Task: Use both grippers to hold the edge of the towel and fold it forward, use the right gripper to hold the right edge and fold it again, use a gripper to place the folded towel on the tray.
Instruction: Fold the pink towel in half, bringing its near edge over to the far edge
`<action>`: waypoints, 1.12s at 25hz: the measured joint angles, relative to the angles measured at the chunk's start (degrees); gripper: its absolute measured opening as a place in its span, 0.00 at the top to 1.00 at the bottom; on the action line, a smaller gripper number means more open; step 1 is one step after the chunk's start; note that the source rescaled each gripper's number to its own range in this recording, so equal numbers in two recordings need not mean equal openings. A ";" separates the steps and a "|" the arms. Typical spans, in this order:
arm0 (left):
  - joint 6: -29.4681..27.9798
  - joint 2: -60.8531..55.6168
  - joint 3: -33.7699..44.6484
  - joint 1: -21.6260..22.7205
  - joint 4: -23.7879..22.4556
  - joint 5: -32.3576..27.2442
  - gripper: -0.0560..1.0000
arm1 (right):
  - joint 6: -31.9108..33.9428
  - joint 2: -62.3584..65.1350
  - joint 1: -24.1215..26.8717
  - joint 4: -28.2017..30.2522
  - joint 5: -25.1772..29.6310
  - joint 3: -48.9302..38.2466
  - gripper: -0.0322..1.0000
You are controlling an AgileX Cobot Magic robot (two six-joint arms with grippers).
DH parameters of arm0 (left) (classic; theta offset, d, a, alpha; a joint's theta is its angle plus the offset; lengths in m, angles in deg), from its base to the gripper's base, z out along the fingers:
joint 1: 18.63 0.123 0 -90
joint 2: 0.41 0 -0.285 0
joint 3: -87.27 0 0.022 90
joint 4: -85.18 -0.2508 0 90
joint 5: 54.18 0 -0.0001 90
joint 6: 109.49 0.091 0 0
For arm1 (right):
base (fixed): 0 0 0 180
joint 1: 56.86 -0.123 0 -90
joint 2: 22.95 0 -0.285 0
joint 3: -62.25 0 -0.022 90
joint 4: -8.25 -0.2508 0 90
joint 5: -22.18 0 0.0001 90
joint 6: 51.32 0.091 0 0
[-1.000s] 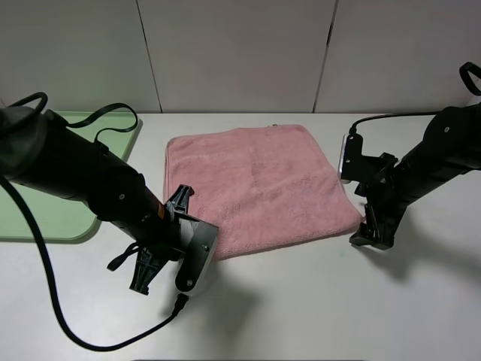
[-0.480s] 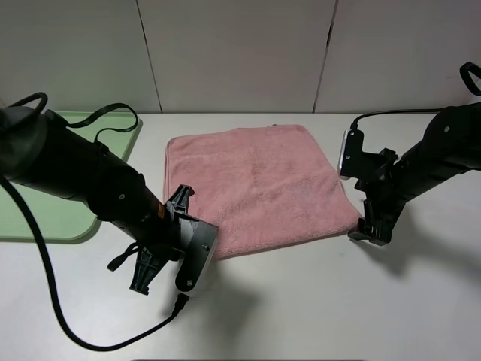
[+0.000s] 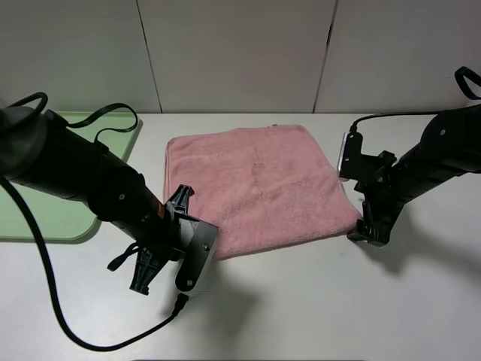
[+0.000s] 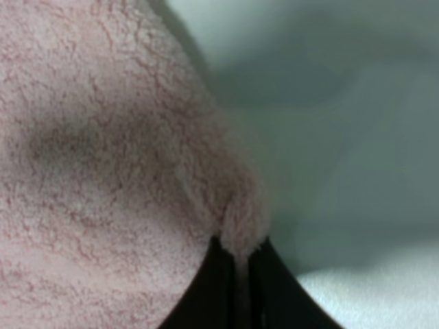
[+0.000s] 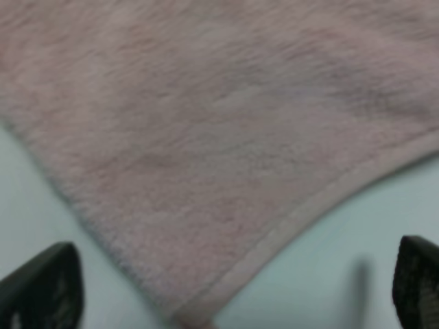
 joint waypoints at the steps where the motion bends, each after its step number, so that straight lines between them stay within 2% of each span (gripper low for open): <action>1: 0.00 0.00 0.07 0.00 0.00 0.00 0.94 | 0.00 -0.12 0.00 -0.27 0.07 0.11 0.00; 14: 0.00 0.00 0.06 0.00 0.00 0.12 0.94 | 0.00 -0.53 0.00 -1.12 -0.06 0.34 0.02; 16: 0.00 0.00 0.06 0.00 0.00 0.12 0.94 | 0.05 -0.57 0.00 -1.31 0.22 0.34 0.10; 22: 0.00 0.00 0.06 0.00 0.00 0.12 0.94 | 0.05 -1.13 -0.16 -1.31 -0.17 0.34 0.41; 25: 0.00 0.00 0.06 0.00 0.00 0.12 0.94 | 0.00 -1.20 -0.16 -1.31 -0.51 0.34 0.52; 28: 0.00 0.00 0.06 0.00 0.00 0.12 0.94 | 0.00 -1.32 -0.16 -1.31 -0.67 0.34 0.59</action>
